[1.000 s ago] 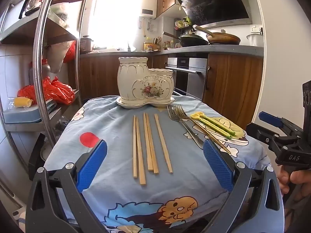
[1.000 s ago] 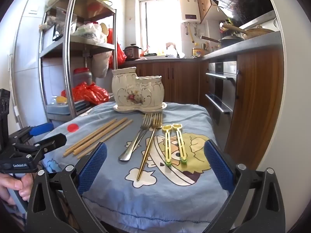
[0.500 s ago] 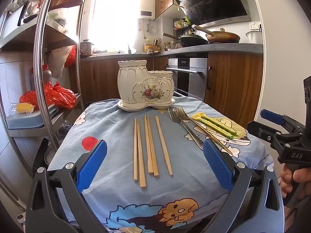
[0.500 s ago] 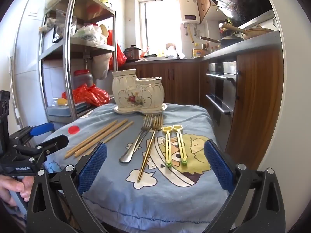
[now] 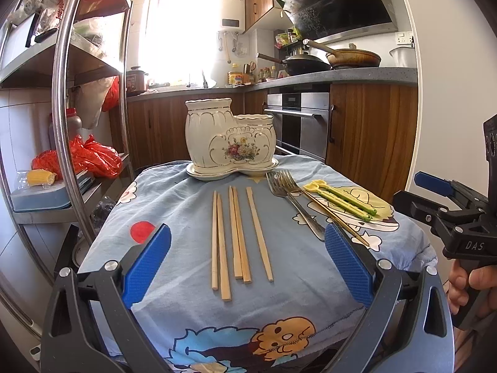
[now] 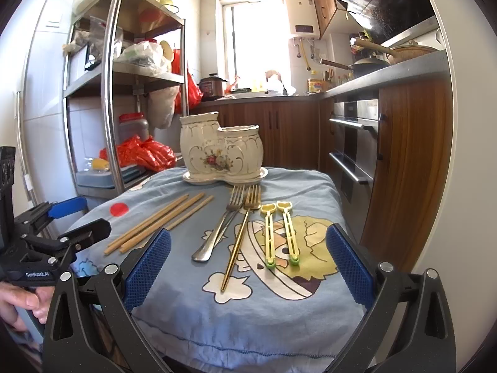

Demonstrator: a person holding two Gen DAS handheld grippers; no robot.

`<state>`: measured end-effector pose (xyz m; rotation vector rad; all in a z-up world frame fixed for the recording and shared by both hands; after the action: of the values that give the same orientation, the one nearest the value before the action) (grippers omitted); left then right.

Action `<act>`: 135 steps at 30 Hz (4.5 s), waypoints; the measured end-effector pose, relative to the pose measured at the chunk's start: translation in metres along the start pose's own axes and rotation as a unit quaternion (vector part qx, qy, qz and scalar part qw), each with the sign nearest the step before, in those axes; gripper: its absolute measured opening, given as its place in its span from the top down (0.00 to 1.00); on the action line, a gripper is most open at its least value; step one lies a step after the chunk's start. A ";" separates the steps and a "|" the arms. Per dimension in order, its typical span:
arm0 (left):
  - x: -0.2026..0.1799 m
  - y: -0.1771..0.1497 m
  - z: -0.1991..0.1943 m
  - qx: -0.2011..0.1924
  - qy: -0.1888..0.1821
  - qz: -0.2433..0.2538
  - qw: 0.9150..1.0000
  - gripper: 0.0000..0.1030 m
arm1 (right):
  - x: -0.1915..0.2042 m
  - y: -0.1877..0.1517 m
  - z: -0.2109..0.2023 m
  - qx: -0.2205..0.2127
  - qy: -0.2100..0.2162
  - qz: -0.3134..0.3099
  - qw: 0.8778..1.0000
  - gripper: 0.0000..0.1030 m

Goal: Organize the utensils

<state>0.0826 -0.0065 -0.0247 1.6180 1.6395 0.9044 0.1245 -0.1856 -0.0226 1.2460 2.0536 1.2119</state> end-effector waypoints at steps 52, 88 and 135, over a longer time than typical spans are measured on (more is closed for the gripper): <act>-0.007 0.004 0.002 0.003 0.002 0.011 1.000 0.05 | 0.004 0.006 -0.003 -0.006 0.007 0.003 1.000 0.04; 0.062 0.018 0.126 0.241 -0.039 -0.018 0.969 0.58 | -0.058 0.017 0.086 0.179 -0.003 0.006 0.984 0.57; 0.054 0.025 0.174 0.499 -0.043 0.077 0.862 0.78 | -0.051 0.025 0.180 0.491 0.009 -0.106 0.865 0.71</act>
<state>0.2408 0.0527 -0.0983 2.4238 2.0792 -0.0524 0.2929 -0.1435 -0.0974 1.3010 2.8335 -0.0172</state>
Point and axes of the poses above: each gripper's, at about its wrist camera, not at the fingertips, and z roughly the way its jaws point, x to its left, y to its top, the point moved 9 cm from there along z, roughly the way its jaws point, and after that the axes turned 13 degrees about x, right-handed, at the moved point
